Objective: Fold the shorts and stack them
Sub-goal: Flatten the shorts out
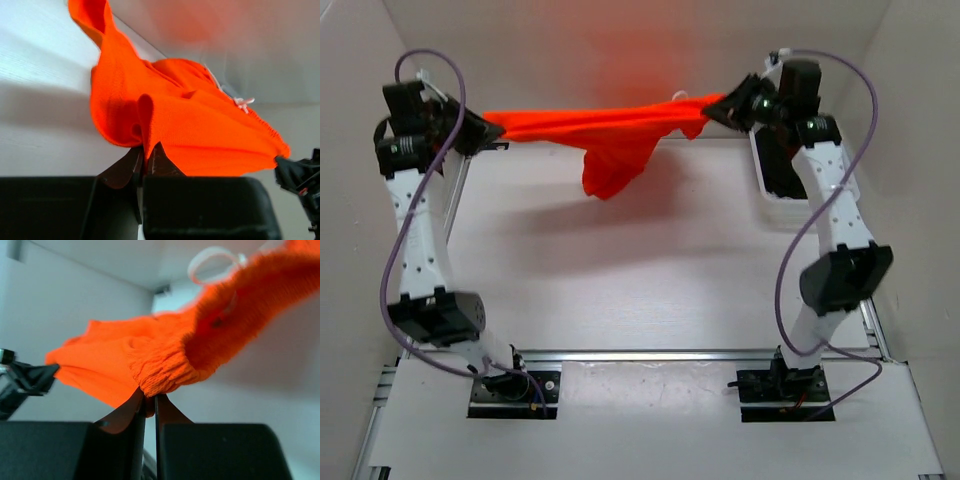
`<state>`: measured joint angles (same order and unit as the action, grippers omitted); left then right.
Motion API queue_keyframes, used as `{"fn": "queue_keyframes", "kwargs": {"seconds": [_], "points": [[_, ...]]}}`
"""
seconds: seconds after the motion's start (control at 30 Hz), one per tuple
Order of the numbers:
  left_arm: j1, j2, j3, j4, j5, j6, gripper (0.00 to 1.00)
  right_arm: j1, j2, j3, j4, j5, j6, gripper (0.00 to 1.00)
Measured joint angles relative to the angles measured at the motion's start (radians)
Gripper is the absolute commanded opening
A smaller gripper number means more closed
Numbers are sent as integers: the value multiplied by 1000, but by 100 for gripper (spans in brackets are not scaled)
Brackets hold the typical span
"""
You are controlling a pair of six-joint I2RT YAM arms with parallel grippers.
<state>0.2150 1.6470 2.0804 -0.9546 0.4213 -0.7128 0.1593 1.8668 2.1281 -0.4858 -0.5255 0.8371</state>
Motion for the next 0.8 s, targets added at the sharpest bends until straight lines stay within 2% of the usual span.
{"fn": "queue_keyframes", "kwargs": {"seconds": [0.17, 0.2, 0.3, 0.37, 0.4, 0.47, 0.6, 0.63, 0.7, 0.73, 0.8], "points": [[7, -300, -591, 53, -48, 6, 10, 23, -326, -657, 11, 36, -90, 0], [7, -339, -716, 56, -58, 5, 13, 27, -375, -791, 1, 44, -104, 12], [11, -357, -1005, 31, -85, 7, 37, 58, -436, -1079, -40, 76, -143, 73], [28, -327, -1120, -9, -109, 11, 45, 84, -443, -1195, -86, 85, -169, 81], [37, -317, -1140, -33, -120, 15, 53, 97, -449, -1231, -112, 87, -183, 83], [47, -314, -1128, -57, -134, 24, 60, 104, -489, -1255, -166, 97, -205, 83], [50, -319, -959, -70, -161, 32, 60, 60, -608, -1175, -221, 148, -241, 71], [46, -319, -908, -64, -169, 37, 60, 48, -623, -1140, -221, 163, -248, 61], [32, -315, -821, -51, -184, 45, 57, 35, -629, -1072, -220, 188, -263, 52], [17, -307, -780, -49, -191, 55, 57, 32, -618, -1036, -218, 200, -266, 40], [-29, -265, -697, -47, -203, 80, 56, 32, -574, -983, -209, 214, -273, 28]]}}
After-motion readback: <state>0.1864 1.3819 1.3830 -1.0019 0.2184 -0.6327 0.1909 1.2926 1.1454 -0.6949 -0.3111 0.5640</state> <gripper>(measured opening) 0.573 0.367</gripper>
